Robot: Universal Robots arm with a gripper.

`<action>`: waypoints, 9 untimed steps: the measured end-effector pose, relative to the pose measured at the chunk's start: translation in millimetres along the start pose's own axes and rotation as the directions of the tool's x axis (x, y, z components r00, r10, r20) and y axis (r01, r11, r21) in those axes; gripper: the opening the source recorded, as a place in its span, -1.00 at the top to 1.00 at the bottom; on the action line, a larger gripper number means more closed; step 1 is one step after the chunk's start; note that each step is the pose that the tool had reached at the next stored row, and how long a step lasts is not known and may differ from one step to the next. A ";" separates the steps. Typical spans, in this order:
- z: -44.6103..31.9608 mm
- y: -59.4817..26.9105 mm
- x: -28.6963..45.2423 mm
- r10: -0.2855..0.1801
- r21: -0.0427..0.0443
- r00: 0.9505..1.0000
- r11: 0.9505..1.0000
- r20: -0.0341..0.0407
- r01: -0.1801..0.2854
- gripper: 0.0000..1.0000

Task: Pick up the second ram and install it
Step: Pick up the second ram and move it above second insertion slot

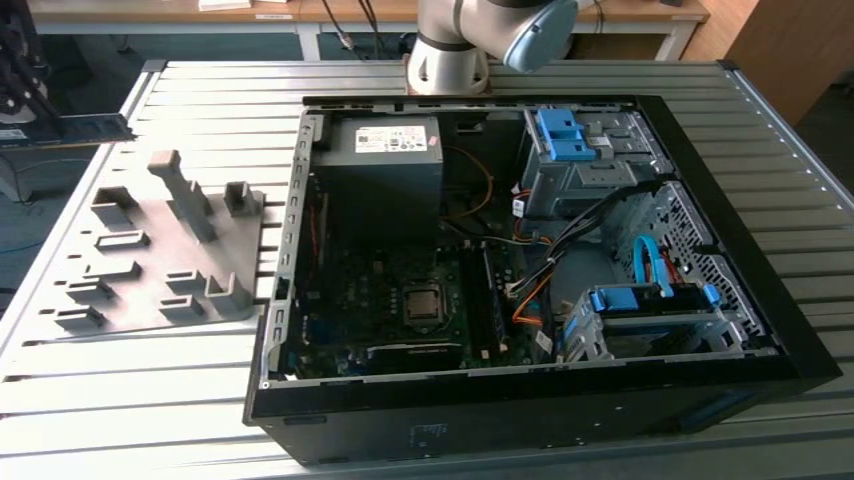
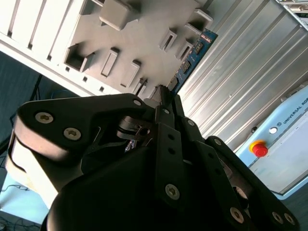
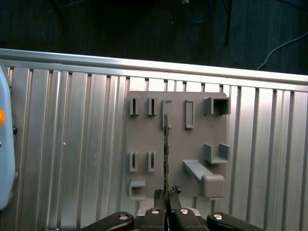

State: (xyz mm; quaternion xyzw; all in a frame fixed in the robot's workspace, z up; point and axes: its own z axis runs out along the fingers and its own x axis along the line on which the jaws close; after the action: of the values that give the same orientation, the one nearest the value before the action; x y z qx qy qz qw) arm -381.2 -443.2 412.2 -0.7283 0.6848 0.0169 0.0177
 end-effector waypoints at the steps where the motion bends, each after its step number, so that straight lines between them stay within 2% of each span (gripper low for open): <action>1: -0.1 -1.8 0.1 0.000 0.000 1.000 1.000 0.000 0.000 0.72; 9: 0.0 -14.5 0.9 0.000 0.000 1.000 1.000 0.000 0.000 0.72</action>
State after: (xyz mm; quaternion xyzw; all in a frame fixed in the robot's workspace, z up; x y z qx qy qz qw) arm -366.7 -443.2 412.2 -0.7283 0.6848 0.0169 0.0177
